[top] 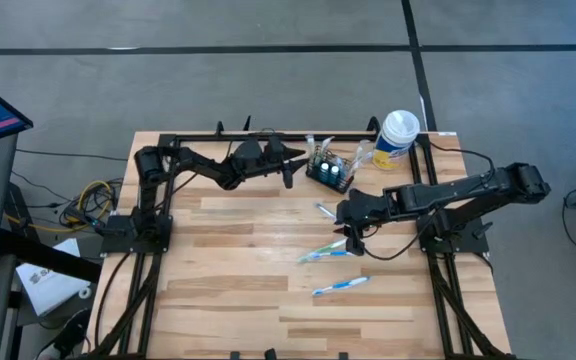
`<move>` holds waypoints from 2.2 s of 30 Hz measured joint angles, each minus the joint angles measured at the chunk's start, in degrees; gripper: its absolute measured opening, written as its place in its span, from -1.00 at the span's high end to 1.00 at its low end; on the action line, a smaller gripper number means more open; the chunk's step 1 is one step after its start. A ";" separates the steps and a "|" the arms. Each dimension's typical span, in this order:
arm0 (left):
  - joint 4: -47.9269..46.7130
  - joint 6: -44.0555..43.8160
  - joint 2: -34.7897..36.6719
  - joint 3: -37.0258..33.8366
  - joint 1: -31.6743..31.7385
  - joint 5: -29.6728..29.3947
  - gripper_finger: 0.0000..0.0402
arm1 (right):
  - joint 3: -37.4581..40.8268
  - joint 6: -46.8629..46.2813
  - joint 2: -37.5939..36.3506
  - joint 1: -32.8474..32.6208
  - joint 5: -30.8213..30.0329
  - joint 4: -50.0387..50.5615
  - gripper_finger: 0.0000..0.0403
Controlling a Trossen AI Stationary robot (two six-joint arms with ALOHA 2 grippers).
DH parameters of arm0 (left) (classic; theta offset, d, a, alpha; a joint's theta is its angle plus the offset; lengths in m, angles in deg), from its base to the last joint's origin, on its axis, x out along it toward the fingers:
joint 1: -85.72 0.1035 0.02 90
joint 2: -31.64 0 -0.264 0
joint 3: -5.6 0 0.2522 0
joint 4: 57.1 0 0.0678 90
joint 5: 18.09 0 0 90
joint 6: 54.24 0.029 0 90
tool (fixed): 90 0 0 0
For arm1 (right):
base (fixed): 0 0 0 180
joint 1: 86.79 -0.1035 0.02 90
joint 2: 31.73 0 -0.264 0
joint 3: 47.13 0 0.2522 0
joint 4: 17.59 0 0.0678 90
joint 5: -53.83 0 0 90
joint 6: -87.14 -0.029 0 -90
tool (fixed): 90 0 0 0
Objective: Pick & Place toothbrushing station
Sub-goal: Put the blue toothbrush into the mesh organizer
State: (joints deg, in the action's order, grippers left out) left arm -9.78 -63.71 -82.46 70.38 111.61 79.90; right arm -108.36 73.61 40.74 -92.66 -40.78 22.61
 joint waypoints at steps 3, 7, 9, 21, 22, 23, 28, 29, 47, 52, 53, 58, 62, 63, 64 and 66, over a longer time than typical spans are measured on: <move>0.15 0.04 2.15 -1.60 0.00 -0.04 0.24 | 0.00 -2.48 0.00 0.03 -1.83 1.96 0.49; 0.36 0.15 6.43 -5.07 -0.14 -0.10 0.26 | 0.00 -4.32 0.01 0.02 -2.93 4.47 0.49; -0.07 0.40 8.94 -7.73 -0.43 -0.15 0.27 | -0.01 -5.54 0.26 0.00 -2.97 5.67 0.49; 0.13 3.37 19.34 -18.97 -6.43 -0.20 0.29 | 0.02 -10.52 12.32 0.23 -3.20 13.29 0.49; -0.05 3.37 19.96 -19.50 -6.95 -0.17 0.30 | 0.02 -10.62 13.36 0.49 -3.75 13.08 0.49; 0.20 3.42 20.17 -19.53 -7.43 -0.32 0.30 | 0.02 -10.96 14.14 0.84 -4.56 13.33 0.49; 0.39 3.65 21.29 -19.96 -9.20 -1.53 0.33 | 0.02 -12.05 15.88 2.75 -5.98 14.12 0.49; 0.32 3.65 21.27 -19.96 -9.40 -1.53 0.34 | 0.00 -12.05 15.98 2.99 -5.96 13.90 0.49; 0.37 3.63 21.22 -19.96 -10.10 -1.55 0.38 | 0.00 -13.52 16.07 2.19 -5.78 13.12 0.49; 0.36 3.63 21.18 -19.94 -10.73 -1.55 0.38 | -0.10 -13.24 18.79 2.14 -5.76 10.54 0.49; 0.32 3.63 21.18 -19.94 -10.81 -1.53 0.38 | -0.15 -12.79 20.04 2.14 -5.76 10.01 0.49; 0.27 3.63 21.16 -19.94 -11.06 -1.51 0.39 | -0.33 -11.67 23.32 2.58 -5.96 11.02 0.49; 0.23 3.63 21.16 -19.94 -11.06 -1.53 0.40 | -0.28 -11.55 23.20 2.56 -5.95 11.11 0.60; 0.23 3.63 21.16 -19.94 -11.05 -1.53 0.40 | -0.26 -11.55 22.75 2.52 -5.94 11.04 0.66; 0.23 3.63 21.16 -19.94 -11.06 -1.53 0.40 | -0.20 -11.55 22.27 2.41 -5.94 10.86 0.73; 0.23 3.63 21.16 -19.94 -11.06 -1.53 0.40 | 0.16 -11.30 21.03 2.08 -5.96 11.69 0.90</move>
State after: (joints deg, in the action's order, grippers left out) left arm -9.54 -60.08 -61.30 50.43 100.55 78.37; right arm -108.19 62.31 61.76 -90.58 -46.74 34.30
